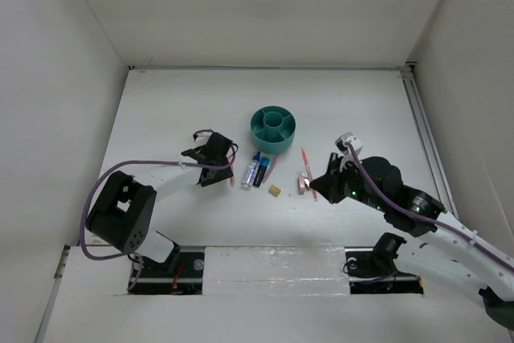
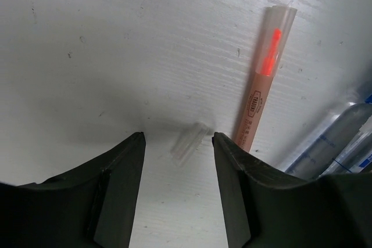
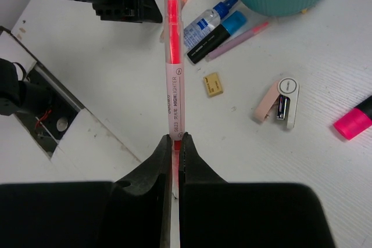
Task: Sort the stationery into containers
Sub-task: Grab a piece of stationery with the left arm
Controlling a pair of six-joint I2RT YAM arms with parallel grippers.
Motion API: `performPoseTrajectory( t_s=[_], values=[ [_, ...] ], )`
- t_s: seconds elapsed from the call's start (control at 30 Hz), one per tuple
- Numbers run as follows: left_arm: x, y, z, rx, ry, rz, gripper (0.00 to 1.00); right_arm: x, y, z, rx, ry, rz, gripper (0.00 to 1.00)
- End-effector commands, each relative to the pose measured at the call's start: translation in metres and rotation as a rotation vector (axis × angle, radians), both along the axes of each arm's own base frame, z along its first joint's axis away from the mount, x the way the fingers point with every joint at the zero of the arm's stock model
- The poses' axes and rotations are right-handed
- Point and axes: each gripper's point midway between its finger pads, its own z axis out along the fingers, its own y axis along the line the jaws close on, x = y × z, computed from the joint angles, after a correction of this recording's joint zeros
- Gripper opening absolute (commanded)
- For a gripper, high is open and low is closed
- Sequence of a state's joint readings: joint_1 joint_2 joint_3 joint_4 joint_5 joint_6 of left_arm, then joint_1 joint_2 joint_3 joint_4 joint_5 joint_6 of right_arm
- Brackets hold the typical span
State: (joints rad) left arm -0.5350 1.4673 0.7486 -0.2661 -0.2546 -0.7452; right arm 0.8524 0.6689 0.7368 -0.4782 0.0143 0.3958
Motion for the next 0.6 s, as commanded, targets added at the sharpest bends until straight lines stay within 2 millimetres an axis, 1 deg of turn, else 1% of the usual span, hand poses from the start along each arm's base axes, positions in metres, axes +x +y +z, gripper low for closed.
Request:
performPoseTrajectory(
  t_s=[0.0,0.07,0.1,0.13,0.27,0.33,0.57],
  values=[
    [-0.004,0.008,0.0,0.047,0.028,0.012,0.46,0.002,0.003,0.019,0.058,-0.059,0.001,0.0],
    [-0.002,0.008,0.001,0.055,0.024,0.016,0.44,0.001,0.002,0.021,0.066,-0.066,0.001,0.0],
    [-0.003,0.011,0.0,0.068,0.028,0.02,0.44,0.001,0.002,0.017,0.059,-0.06,0.001,0.0],
    [-0.004,0.012,-0.002,0.073,0.036,0.019,0.42,0.0,0.001,0.02,0.068,-0.068,0.001,0.0],
    [-0.002,0.009,-0.003,0.101,0.046,0.017,0.42,-0.003,0.002,0.022,0.075,-0.073,0.01,0.0],
    [-0.003,0.011,-0.009,0.12,0.061,0.02,0.42,-0.003,0.002,0.022,0.075,-0.073,0.01,0.0],
    [-0.006,0.01,-0.015,0.131,0.077,0.01,0.41,-0.005,0.002,0.025,0.085,-0.077,0.019,0.0]
  ],
)
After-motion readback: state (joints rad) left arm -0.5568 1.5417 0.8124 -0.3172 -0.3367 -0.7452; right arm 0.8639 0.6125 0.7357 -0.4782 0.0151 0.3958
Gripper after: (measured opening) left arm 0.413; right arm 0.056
